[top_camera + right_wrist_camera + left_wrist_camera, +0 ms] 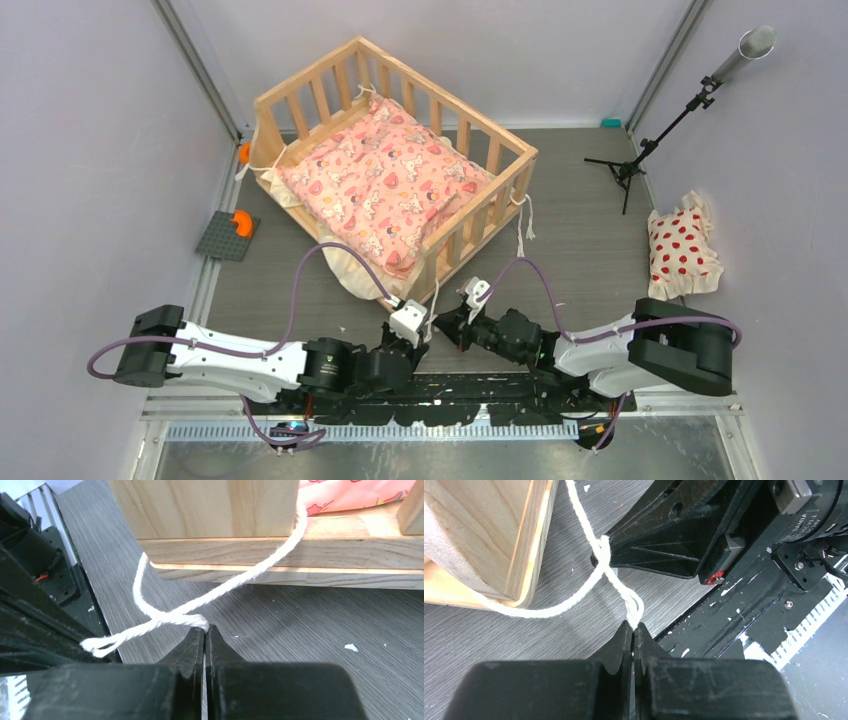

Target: Set up the pet bed

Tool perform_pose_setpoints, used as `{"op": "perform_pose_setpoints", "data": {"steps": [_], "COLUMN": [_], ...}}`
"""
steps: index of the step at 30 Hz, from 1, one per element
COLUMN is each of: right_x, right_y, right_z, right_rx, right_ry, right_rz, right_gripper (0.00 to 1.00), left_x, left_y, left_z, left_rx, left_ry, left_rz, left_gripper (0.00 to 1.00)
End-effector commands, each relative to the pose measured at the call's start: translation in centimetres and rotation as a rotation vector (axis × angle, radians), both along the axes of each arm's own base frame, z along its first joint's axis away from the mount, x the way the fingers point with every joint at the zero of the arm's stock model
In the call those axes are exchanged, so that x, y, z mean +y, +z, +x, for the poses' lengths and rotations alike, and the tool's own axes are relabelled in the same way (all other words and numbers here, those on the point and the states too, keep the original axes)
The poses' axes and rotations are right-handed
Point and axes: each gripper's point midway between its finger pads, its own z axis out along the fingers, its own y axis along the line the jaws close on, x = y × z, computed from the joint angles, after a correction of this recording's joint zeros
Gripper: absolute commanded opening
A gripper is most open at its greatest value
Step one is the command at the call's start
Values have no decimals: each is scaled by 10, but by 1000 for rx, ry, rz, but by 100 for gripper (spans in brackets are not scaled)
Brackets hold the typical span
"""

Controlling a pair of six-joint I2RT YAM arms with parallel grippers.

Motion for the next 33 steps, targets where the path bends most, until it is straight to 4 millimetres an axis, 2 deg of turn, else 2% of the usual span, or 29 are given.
{"op": "perform_pose_setpoints", "data": {"steps": [1, 14, 23, 33], "right_x": [5, 8, -3, 11], "right_y": [30, 32, 41, 48], "right_z": [16, 33, 53, 46], "right_rx": [3, 95, 151, 204], "right_ry": [-96, -230, -404, -360], "right_rz": [162, 316, 418, 468], "right_gripper": [1, 1, 1, 1], "left_x": [-7, -7, -10, -6], "left_y": [20, 20, 19, 21], "left_z": [1, 1, -2, -1], "left_rx": [-6, -5, 6, 5], "left_ry": [9, 10, -7, 3], "left_rz": [-47, -54, -64, -69], "left_gripper": [0, 0, 0, 0]}}
